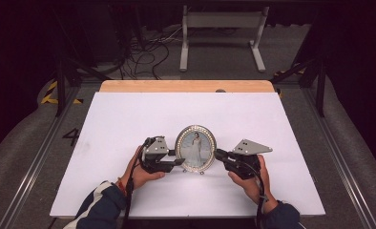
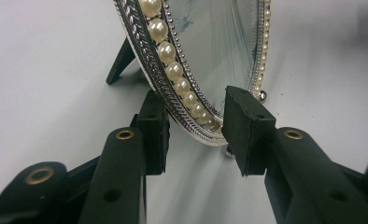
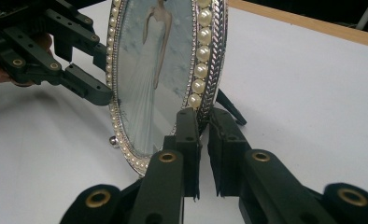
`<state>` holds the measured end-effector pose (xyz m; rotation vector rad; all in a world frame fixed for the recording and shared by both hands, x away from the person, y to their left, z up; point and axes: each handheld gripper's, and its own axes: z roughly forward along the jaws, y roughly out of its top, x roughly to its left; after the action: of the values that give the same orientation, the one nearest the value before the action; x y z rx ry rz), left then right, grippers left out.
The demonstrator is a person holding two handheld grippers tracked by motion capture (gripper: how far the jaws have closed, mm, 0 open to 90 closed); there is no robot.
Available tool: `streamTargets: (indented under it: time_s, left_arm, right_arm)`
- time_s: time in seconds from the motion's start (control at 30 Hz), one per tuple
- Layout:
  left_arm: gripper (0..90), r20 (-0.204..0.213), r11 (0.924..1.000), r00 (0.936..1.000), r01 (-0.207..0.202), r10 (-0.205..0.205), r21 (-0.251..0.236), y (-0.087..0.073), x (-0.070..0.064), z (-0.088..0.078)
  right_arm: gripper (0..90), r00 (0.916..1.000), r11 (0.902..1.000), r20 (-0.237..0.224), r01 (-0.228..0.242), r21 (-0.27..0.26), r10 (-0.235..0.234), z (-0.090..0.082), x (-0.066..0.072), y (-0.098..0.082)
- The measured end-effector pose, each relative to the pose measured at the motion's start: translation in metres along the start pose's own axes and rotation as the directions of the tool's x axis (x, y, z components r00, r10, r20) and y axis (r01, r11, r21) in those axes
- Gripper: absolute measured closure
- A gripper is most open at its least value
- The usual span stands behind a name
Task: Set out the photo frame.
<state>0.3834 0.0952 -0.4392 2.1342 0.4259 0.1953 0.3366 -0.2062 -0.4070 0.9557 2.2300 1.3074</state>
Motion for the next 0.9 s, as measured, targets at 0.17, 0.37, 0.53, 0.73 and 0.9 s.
streamTargets:
  time_s: [0.17,0.37,0.53,0.73,0.9]
  left_arm:
    - [62.8,-0.003,1.0000,1.0000,-0.001,0.001,0.002,-0.0011,-0.0013,-0.0011]
    - [63.0,-0.009,1.0000,1.0000,-0.002,0.002,0.008,-0.0023,-0.0034,-0.0011]
    - [63.4,-0.019,0.9998,0.9998,-0.009,0.009,0.015,-0.0029,-0.0046,-0.0010]
    - [63.6,-0.019,0.9998,0.9997,-0.011,0.012,0.017,-0.0030,-0.0054,-0.0011]
    - [63.7,-0.018,0.9998,0.9998,-0.009,0.010,0.018,-0.0030,-0.0060,-0.0010]
  right_arm:
    - [82.8,1.0000,1.0000,-0.003,0.002,-0.001,-0.002,0.0014,-0.0006,0.0006]
    - [82.5,1.0000,1.0000,-0.003,0.002,-0.002,-0.002,0.0027,-0.0010,0.0012]
    - [82.5,1.0000,1.0000,-0.003,0.002,-0.002,-0.002,0.0033,-0.0013,0.0016]
    - [82.5,1.0000,1.0000,-0.002,0.001,-0.003,-0.001,0.0039,-0.0016,0.0018]
    - [82.5,1.0000,1.0000,-0.003,0.000,-0.004,0.000,0.0043,-0.0021,0.0015]
